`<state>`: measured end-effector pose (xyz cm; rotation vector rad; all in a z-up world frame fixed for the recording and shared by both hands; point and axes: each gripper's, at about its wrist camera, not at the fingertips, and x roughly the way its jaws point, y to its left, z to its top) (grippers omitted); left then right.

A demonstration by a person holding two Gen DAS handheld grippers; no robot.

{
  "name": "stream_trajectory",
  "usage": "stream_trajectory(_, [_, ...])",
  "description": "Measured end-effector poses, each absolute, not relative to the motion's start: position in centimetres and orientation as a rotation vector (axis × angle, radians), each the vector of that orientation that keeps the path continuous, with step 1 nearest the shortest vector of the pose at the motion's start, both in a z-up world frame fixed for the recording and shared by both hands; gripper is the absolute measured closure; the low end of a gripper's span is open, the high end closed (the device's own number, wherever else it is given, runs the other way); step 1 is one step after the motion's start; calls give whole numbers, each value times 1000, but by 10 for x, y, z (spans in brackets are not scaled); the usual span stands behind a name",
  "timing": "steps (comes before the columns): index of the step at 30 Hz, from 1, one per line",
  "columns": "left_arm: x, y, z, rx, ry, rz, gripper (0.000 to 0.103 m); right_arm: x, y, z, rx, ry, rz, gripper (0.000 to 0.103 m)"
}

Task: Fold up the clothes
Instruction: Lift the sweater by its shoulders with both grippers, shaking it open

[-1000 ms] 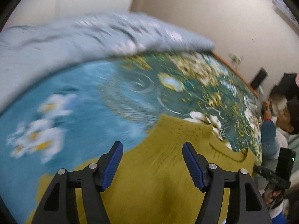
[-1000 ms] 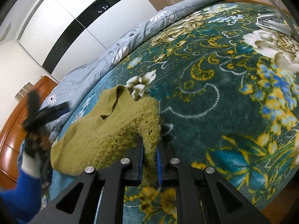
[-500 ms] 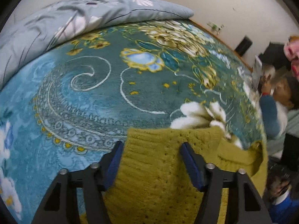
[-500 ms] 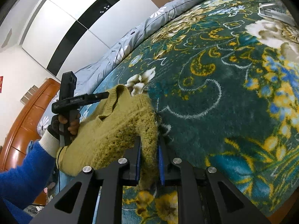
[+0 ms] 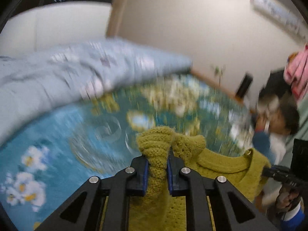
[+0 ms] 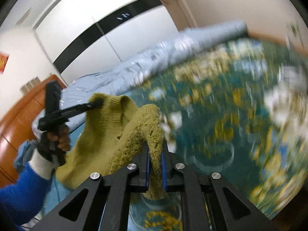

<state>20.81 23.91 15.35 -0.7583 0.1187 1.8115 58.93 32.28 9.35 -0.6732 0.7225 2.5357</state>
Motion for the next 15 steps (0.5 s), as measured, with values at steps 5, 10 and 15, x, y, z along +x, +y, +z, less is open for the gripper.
stream_trajectory(5, [214, 173, 242, -529, 20, 1965, 87, 561, 310, 179, -552, 489, 2570, 94])
stream_trajectory(10, [238, 108, 313, -344, -23, 2068, 87, 551, 285, 262, -417, 330, 2593, 94])
stream_trajectory(15, [289, 44, 367, -137, -32, 2130, 87, 563, 236, 328, -298, 129, 2612, 94])
